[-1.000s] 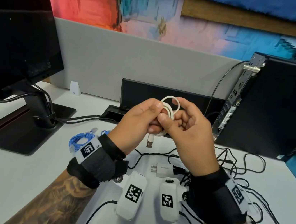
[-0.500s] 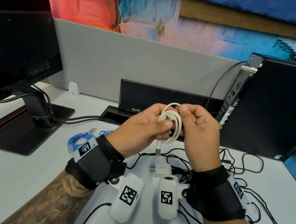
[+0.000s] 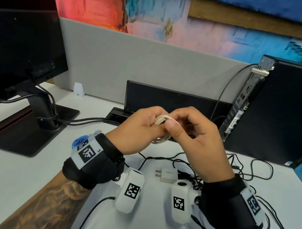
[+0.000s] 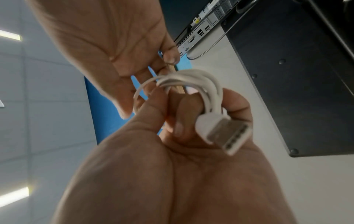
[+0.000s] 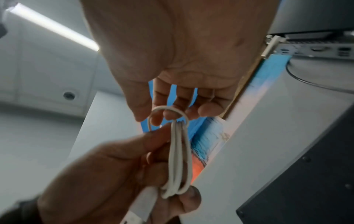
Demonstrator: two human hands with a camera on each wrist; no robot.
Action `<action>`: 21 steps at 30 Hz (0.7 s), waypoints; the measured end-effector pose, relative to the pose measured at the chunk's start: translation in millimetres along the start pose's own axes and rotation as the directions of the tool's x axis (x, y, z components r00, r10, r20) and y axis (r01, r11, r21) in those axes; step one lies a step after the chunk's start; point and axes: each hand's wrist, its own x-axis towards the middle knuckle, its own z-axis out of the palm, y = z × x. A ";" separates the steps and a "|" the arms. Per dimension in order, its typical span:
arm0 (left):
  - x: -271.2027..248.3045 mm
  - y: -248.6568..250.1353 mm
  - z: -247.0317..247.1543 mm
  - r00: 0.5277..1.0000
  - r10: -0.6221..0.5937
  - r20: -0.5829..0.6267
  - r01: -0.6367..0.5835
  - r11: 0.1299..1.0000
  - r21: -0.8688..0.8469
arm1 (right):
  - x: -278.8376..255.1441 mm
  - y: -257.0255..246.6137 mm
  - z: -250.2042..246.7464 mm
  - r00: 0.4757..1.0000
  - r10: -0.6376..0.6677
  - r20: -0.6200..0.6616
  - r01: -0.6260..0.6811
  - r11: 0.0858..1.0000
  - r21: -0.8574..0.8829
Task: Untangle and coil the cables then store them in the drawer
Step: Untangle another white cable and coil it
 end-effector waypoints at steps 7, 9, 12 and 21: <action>-3.7 2.6 2.4 0.995 0.048 0.082 -0.054 0.996 0.065 | 1.5 2.9 -8.9 0.996 0.082 -0.045 -0.076 0.989 0.128; -3.2 1.4 1.4 0.992 0.044 0.118 -0.056 0.993 0.101 | 1.3 6.4 -16.2 0.993 0.105 0.060 -0.109 0.991 0.075; -2.6 -0.5 2.5 0.990 0.020 0.139 -0.036 0.993 0.109 | 1.5 2.6 -18.3 0.992 0.123 0.040 -0.126 0.989 0.077; 0.7 -5.9 3.2 0.994 -0.023 0.103 0.038 0.988 -0.150 | 5.2 9.2 -5.5 0.963 0.240 -0.119 -0.186 0.919 0.347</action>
